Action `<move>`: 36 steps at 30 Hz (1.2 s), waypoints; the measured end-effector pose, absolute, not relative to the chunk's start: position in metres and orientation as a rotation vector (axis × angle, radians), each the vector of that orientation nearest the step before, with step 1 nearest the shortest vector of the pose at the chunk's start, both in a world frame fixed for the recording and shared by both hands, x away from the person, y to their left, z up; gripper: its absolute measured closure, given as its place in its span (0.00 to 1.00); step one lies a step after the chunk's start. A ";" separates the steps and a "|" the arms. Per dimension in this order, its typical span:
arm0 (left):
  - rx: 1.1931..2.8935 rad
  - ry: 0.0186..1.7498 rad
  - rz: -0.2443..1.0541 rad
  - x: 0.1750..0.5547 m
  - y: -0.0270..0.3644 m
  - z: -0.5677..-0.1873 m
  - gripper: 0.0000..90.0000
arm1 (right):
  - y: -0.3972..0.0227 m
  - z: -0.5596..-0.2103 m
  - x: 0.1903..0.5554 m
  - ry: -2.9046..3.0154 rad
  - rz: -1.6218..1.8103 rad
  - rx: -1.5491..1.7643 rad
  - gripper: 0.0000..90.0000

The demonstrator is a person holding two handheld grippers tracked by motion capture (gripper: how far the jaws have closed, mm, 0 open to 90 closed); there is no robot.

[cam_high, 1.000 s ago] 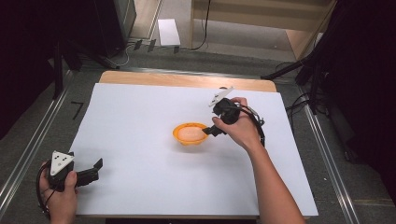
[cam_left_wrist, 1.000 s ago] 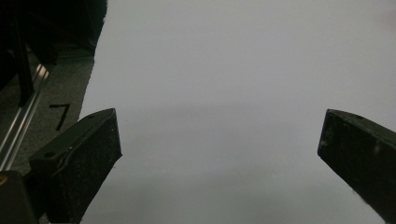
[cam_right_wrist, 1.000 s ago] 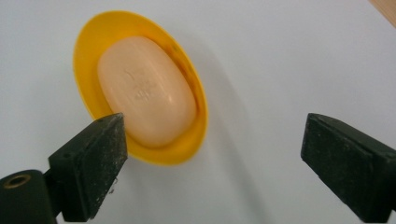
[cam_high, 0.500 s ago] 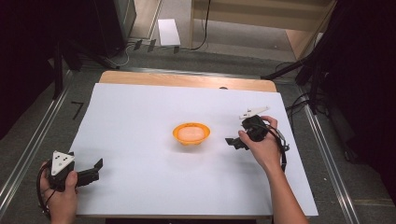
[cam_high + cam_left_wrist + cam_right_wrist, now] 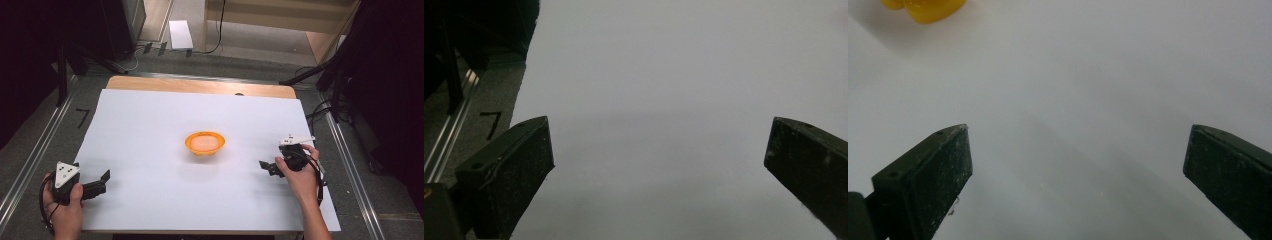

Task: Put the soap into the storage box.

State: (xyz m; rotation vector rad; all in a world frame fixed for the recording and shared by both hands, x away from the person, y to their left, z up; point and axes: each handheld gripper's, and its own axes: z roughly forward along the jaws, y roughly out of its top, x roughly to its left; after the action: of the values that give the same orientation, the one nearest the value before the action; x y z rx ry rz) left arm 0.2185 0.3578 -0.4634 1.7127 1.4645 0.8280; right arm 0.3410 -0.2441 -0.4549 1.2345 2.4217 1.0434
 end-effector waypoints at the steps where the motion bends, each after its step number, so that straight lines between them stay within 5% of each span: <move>1: 1.712 1.466 0.828 0.219 0.358 -0.463 0.00 | -0.252 -0.459 0.335 2.400 1.063 1.265 0.00; 36: 1.710 1.466 0.825 0.219 0.358 -0.463 0.00 | -0.364 -0.487 0.244 1.958 1.170 1.553 0.00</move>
State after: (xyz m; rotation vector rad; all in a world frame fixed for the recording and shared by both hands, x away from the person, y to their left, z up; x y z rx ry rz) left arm 0.2187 0.3583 -0.4633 1.7102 1.4661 0.8253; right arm 0.2441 -0.3644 -0.4871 1.5532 1.9576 1.1704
